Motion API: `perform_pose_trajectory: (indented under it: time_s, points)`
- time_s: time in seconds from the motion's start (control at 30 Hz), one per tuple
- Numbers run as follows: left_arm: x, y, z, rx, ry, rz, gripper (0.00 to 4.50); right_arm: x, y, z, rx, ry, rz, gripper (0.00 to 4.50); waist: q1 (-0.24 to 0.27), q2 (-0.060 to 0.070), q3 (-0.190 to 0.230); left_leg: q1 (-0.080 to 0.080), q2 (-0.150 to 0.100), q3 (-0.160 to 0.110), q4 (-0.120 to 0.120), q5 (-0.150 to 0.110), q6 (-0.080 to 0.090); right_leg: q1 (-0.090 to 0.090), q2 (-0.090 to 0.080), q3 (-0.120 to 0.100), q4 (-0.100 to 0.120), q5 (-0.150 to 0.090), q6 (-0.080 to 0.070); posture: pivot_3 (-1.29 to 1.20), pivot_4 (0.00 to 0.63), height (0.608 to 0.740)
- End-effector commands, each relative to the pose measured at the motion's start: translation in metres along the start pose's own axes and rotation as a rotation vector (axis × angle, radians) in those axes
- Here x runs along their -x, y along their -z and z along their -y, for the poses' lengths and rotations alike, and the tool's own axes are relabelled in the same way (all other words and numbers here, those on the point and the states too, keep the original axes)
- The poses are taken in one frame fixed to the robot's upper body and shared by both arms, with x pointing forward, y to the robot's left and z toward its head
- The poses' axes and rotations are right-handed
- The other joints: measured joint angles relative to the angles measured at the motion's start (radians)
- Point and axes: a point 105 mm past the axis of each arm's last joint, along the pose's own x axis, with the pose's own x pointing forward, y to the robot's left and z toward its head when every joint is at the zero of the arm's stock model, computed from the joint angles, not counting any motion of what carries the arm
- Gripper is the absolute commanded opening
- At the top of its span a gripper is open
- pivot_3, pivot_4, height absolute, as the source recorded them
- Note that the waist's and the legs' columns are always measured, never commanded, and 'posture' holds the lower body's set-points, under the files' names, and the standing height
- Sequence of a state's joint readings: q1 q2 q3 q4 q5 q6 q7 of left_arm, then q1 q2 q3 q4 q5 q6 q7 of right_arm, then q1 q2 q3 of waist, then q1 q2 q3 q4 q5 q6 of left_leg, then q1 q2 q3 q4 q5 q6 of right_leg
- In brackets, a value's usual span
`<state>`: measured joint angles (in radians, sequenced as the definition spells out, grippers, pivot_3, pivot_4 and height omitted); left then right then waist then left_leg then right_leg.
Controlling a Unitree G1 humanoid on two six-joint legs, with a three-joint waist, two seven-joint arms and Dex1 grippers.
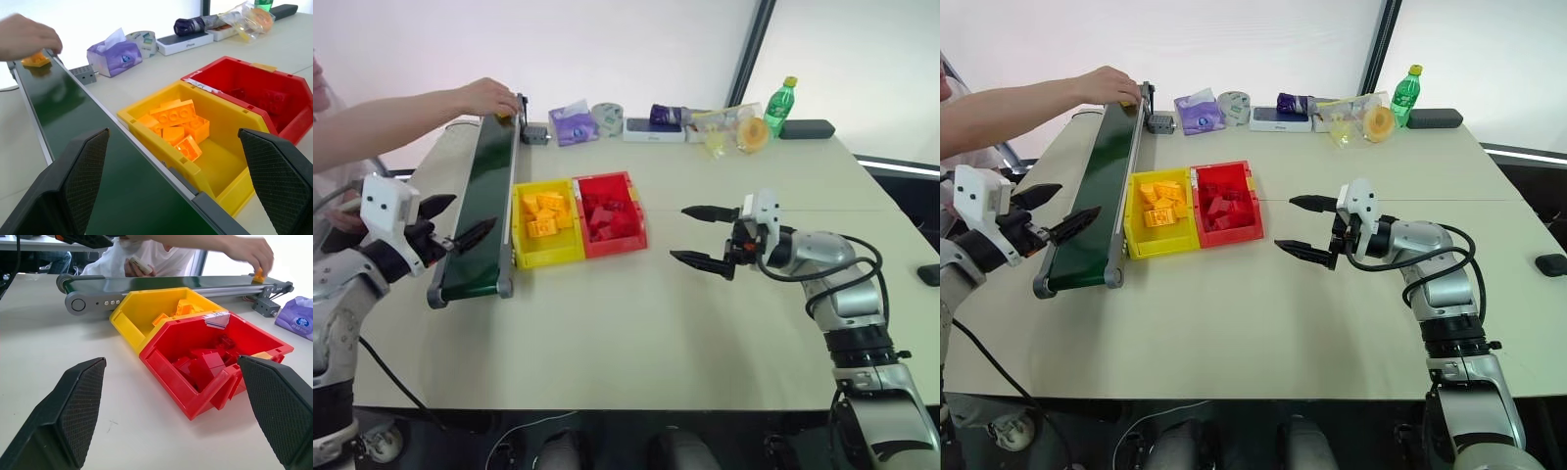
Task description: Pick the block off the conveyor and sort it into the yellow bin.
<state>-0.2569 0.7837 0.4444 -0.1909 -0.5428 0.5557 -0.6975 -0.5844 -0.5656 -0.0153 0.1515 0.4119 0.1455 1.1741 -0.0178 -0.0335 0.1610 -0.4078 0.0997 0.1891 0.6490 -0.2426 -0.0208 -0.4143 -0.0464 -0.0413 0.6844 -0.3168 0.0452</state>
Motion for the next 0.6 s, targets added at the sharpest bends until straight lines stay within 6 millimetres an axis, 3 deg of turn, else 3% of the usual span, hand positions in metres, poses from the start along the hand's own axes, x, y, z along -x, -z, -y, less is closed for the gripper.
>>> perform_pose_trajectory:
  time_s: [0.03,0.6]
  points:
    - [0.0028,-0.0152,0.0009,0.005,0.014,0.056,4.45,0.0,-0.0118,-0.0016,0.044,-0.008,0.025,4.5,0.0,0.0,0.0,0.0,0.0,0.0,0.0,0.0,0.0,0.0,0.0,0.0,0.0,0.0,0.0,0.0,0.15,0.74]
    - [0.0019,-0.0212,0.0001,-0.02,-0.007,0.076,4.45,-0.0018,-0.0118,0.0004,0.048,-0.004,0.028,4.5,0.0,0.0,0.0,0.0,0.0,0.0,0.0,0.0,0.0,0.0,0.0,0.0,0.0,0.0,0.0,0.0,0.15,0.74]
